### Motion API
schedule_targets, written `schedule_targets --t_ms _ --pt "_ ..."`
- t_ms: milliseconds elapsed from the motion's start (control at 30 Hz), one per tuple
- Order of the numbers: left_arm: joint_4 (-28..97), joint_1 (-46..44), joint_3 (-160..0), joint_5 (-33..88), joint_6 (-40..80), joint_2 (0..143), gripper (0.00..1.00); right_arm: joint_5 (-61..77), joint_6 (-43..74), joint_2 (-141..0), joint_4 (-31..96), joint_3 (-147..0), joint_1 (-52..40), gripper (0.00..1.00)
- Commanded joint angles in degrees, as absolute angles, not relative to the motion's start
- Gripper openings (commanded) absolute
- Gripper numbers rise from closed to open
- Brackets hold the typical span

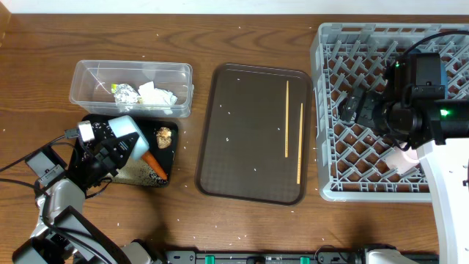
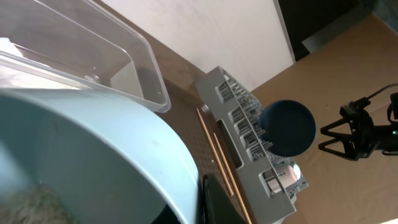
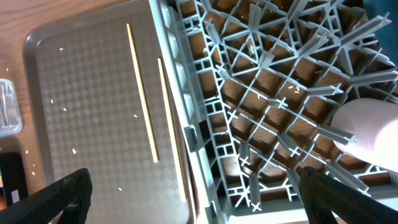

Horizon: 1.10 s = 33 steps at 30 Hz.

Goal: Sort waste into correct bins and load items into the dishwasher rack
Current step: 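Lift the bowl over the black tray and tip the rice out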

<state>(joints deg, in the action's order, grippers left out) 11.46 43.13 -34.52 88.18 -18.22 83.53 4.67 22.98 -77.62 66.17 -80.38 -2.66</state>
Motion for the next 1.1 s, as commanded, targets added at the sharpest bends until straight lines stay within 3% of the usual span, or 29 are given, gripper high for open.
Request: schedule_targets --t_ms 0,767,867,933,1000,1067 --pt "11.3 43.9 -34.3 90.1 -16.9 83.4 0.06 4.7 22.2 -78.0 66.2 -80.3 -2.3 0.99" --pt "7.0 43.0 -33.8 89.8 -9.3 83.3 0.06 4.7 22.2 -78.0 66.6 -80.3 -2.3 0.99" --pt "6.3 43.2 -33.8 85.2 -7.3 83.3 0.06 4.7 22.2 -78.0 66.5 -80.3 -2.3 0.99" --pt "6.2 43.1 -33.8 90.1 -4.6 83.2 0.06 4.7 22.2 -78.0 66.5 -80.3 -2.3 0.99" --pt "6.3 42.6 -33.3 84.8 -9.5 83.1 0.06 4.7 22.2 -78.0 66.7 -80.3 -2.3 0.99" --pt "5.3 42.9 -33.3 82.5 -3.1 83.1 0.06 4.7 22.2 -78.0 66.5 -80.3 -2.3 0.99"
